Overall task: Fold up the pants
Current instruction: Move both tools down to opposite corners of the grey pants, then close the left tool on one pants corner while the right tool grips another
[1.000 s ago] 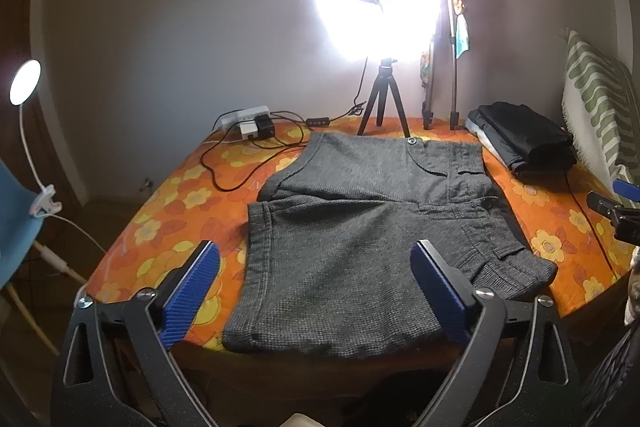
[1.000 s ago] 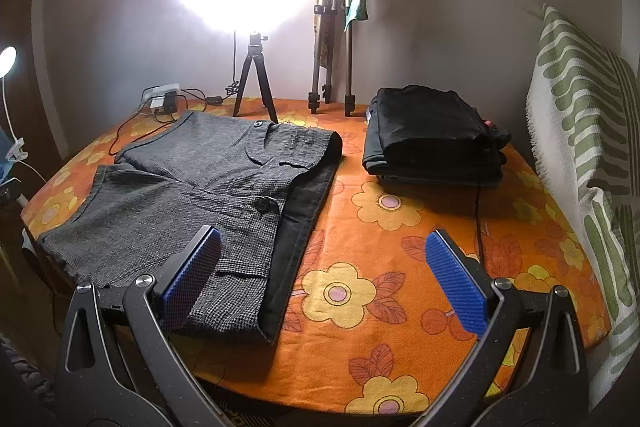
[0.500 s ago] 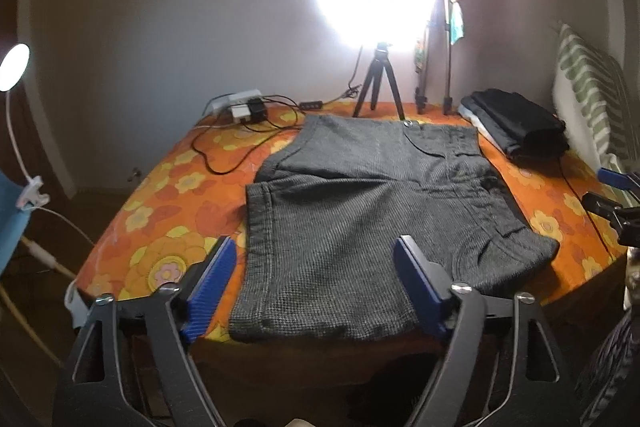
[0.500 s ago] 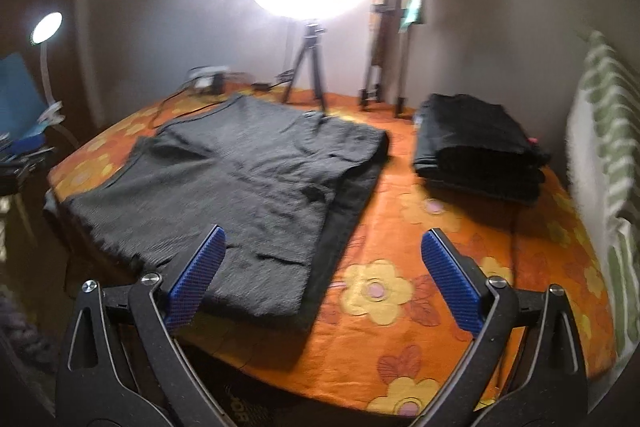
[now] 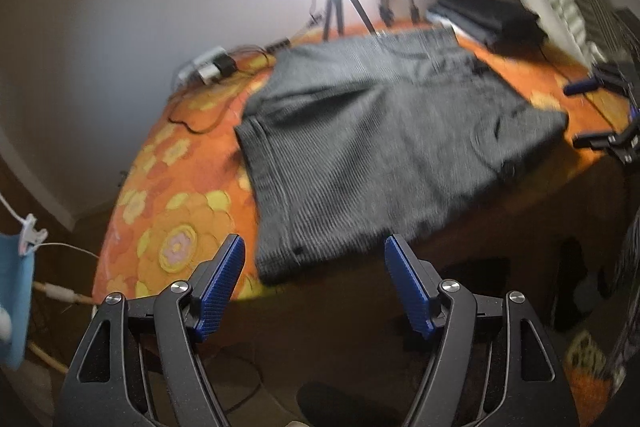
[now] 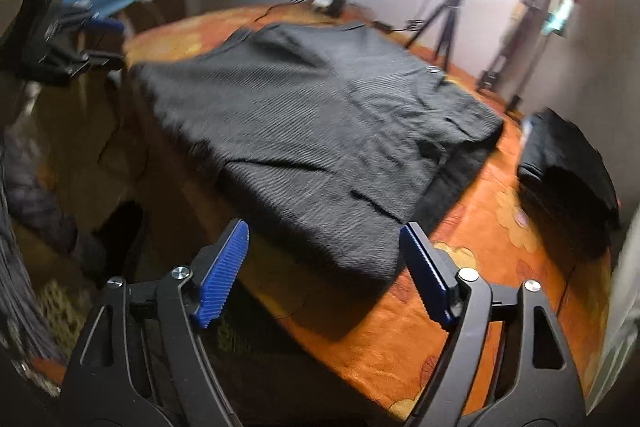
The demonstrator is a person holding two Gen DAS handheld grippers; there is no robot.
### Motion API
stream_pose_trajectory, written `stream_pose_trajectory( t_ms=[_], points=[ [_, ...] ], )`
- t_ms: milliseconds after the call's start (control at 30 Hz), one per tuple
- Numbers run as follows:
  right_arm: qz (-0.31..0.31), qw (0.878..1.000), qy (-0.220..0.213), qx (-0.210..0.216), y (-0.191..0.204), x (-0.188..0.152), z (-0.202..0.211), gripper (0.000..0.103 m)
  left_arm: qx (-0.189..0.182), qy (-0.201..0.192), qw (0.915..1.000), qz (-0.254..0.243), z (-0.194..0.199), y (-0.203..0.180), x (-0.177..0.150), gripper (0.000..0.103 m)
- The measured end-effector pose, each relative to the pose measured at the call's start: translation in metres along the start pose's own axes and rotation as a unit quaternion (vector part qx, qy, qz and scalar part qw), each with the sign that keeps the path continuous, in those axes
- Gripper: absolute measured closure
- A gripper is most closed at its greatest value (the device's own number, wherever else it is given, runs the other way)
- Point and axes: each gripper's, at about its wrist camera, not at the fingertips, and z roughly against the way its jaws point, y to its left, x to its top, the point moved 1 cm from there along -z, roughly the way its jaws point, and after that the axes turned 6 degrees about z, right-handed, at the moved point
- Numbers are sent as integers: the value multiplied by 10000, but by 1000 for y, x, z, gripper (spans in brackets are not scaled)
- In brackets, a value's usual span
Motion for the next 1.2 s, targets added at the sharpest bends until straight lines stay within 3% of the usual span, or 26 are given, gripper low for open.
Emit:
stream_pose_trajectory(
  t_ms=[200, 433, 667, 833, 867, 933, 1200],
  points=[
    [449, 9986, 275, 44, 10, 1, -17, 35, 80, 300, 9986, -420, -22, 3, -8, 36],
    [802, 9960, 401, 25, 18, 1, -30, 36, 263, 667, 9949, -716, -47, 20, -14, 43],
    [924, 9938, 621, -25, 17, 1, -44, 60, 197, 818, 9932, -808, -56, 21, -16, 50],
    [795, 9950, 608, 52, 12, 4, -43, 80, 11, 887, 9935, -708, -62, 21, -14, 75],
    [768, 9953, 586, 44, 11, 5, -42, 84, -27, 863, 9937, -712, -62, 21, -13, 76],
    [715, 9961, 523, 2, 9, 6, -39, 86, -36, 794, 9940, -757, -59, 20, -12, 92],
    [460, 9985, 239, -155, 0, 15, -25, 89, -52, 155, 9996, -249, -39, 38, 19, 94]
  ],
)
